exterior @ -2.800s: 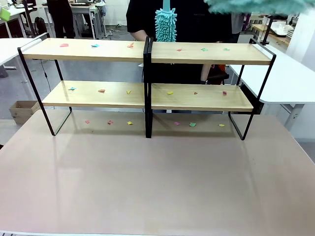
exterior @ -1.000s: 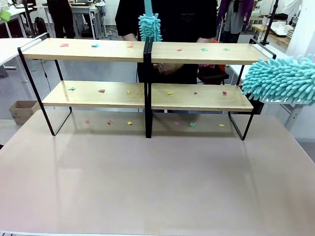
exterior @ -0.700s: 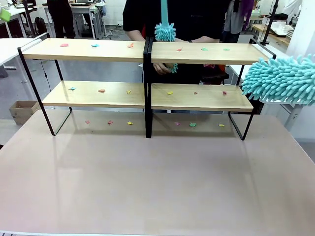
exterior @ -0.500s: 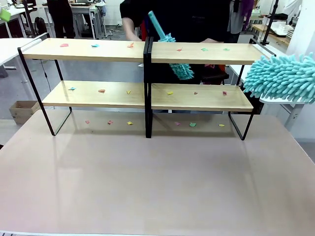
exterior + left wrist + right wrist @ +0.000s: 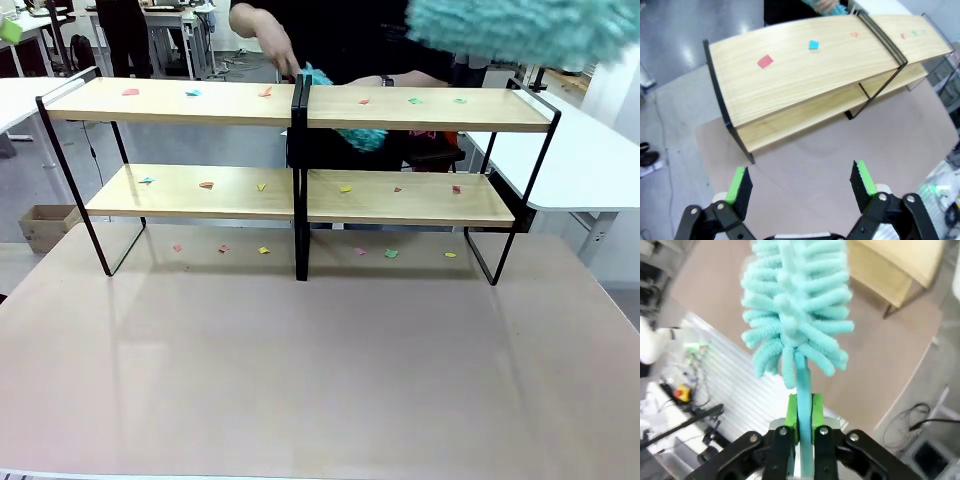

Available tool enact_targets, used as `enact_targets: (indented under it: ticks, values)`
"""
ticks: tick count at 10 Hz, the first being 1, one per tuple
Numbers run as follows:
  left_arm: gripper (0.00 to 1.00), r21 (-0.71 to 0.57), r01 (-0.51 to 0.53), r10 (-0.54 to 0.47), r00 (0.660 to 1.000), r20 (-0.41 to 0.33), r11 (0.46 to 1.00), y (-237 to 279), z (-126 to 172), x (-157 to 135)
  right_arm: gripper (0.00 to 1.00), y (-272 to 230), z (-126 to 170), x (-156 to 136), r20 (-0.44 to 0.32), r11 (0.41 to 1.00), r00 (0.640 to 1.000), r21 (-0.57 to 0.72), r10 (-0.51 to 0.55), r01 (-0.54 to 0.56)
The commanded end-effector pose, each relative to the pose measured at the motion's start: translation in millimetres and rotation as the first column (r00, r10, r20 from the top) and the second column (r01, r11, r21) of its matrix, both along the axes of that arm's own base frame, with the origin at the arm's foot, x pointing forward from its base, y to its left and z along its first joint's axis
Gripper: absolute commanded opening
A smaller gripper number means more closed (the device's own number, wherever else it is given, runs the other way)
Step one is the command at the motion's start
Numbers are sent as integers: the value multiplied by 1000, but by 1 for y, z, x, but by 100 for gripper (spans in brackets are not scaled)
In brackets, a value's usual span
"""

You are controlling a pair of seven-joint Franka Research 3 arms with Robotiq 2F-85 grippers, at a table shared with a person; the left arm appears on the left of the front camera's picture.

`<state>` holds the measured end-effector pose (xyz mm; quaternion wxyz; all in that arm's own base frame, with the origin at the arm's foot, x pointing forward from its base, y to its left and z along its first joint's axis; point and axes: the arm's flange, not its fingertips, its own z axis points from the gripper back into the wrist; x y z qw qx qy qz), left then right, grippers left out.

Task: Clean the shelves.
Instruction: Clean a randomly selected level of the Shelf with the Duster.

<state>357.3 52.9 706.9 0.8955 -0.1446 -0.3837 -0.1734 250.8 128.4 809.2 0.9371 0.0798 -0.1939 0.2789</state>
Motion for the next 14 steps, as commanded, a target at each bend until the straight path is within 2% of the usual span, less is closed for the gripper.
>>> enact_targets:
  ticks: [1, 2, 3, 4, 5, 6, 7, 8, 9, 10, 11, 12, 13, 14]
  values:
    - [100, 0, 0, 0, 1000, 5, 1000, 0, 1, -1, 12, 57, 23, 34, 118, 998, 993, -58, 3, 4]
    - [100, 0, 0, 0, 1000, 5, 1000, 0, 1, -1, 12, 0, 0, 0, 0, 1000, 1000, 0, 0, 0]
    - [100, 0, 0, 0, 1000, 5, 1000, 0, 1, -1, 12, 0, 0, 0, 0, 1000, 1000, 0, 0, 0]
    - [100, 0, 0, 0, 1000, 5, 1000, 0, 1, -1, 12, 62, 13, 8, 62, 999, 997, -34, 42, -40]
    - [100, 0, 0, 0, 1000, 5, 1000, 0, 1, -1, 12, 63, 13, 19, 51, 989, 996, 137, -70, 62]
    - [100, 0, 0, 0, 1000, 5, 1000, 0, 1, -1, 12, 100, 16, 46, 70, 982, 990, 156, -120, 108]
    - [100, 0, 0, 0, 1000, 5, 1000, 0, 1, -1, 12, 145, 11, 80, 44, 989, 994, 119, -98, 92]
    - [100, 0, 0, 0, 1000, 5, 1000, 0, 1, -1, 12, 140, 15, 93, -7, 991, 998, 117, -58, 58]
    - [100, 0, 0, 0, 1000, 5, 1000, 0, 1, -1, 12, 58, 30, 63, -47, 981, 997, 181, -68, 76]
    - [100, 0, 0, 0, 1000, 5, 1000, 0, 1, -1, 12, -38, 27, 5, -80, 946, 981, 261, -177, 192]
    - [100, 0, 0, 0, 1000, 5, 1000, 0, 1, -1, 12, -100, 6, -54, -152, 935, 975, 293, -162, 201]
    - [100, 0, 0, 0, 1000, 5, 1000, 0, 1, -1, 12, -140, -22, -97, -218, 935, 971, 315, -95, 163]
    - [100, 0, 0, 0, 1000, 5, 1000, 0, 1, -1, 12, -161, -48, -119, -264, 944, 964, 323, 16, 72]
    - [100, 0, 0, 0, 1000, 5, 1000, 0, 1, -1, 12, -179, -70, -126, -299, 925, 954, 371, 32, 85]
